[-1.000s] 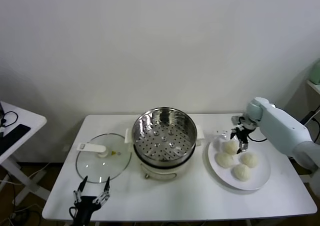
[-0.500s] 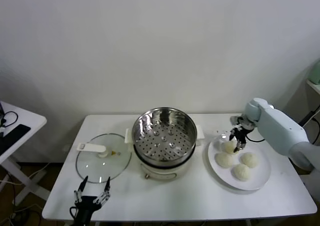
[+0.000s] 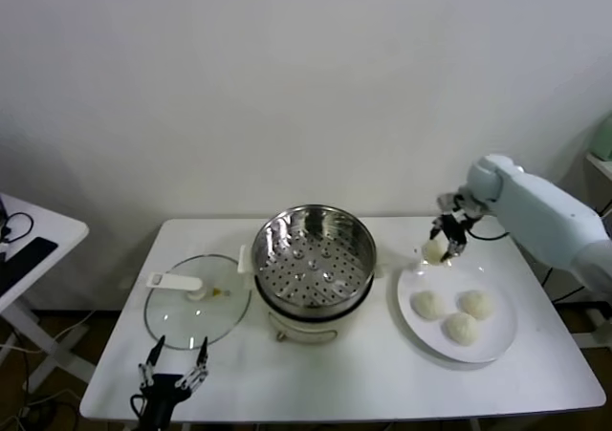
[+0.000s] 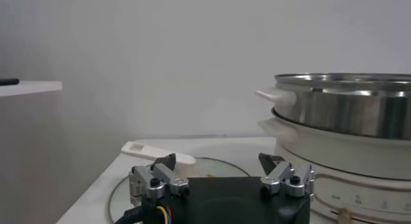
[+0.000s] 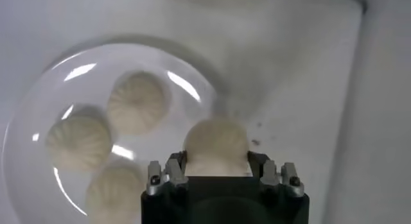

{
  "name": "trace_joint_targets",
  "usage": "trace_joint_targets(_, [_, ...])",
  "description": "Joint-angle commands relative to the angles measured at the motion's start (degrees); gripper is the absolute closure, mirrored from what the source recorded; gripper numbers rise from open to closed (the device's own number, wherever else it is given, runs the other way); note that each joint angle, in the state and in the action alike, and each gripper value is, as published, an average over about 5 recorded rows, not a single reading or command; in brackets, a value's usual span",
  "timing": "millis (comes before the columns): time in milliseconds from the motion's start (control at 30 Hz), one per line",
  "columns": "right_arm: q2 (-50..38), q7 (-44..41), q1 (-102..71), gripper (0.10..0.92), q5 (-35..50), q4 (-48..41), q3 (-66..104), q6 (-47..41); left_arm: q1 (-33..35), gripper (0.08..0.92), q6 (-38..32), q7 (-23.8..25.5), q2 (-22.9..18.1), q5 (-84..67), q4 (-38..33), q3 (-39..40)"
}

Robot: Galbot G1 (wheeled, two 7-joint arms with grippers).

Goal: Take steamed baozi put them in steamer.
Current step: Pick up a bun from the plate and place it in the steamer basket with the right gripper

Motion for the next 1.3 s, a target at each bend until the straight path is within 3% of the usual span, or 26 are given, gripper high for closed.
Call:
trace_joint_targets(33, [1.81, 1.65, 22.25, 0.381, 11.61, 16.99, -14.1, 3.62, -0.34, 0.177, 0.23, -0.05, -0.16, -0.02, -0.08, 0.4])
trace_joint_targets(200, [7.44, 5.37, 24.79, 0.381, 13.03, 22.32, -15.7, 6.68, -0.4, 0.177, 0.09, -0.16, -0.26, 0.32, 0.11, 0.76])
trace_joint_targets(367, [14.17, 9.77, 23.69, 0.381, 10.11, 21.93, -18.23, 13.05, -0.5, 0.177, -0.46, -0.72, -0.41, 0.86, 0.54, 0.82])
trace_joint_targets(933, [26.82, 15.57, 10.1, 0.381, -7.34, -2.58, -19.42, 31.25, -1.19, 0.177, -0.93, -1.14, -0.58, 0.69, 1.83, 1.0])
trace_joint_targets(1300, [27.79, 15.65, 7.49, 0.381, -8.87, -5.28, -19.49, 33.76, -2.26, 0.177, -1.46, -1.16, -0.47, 0.62, 3.58, 0.91])
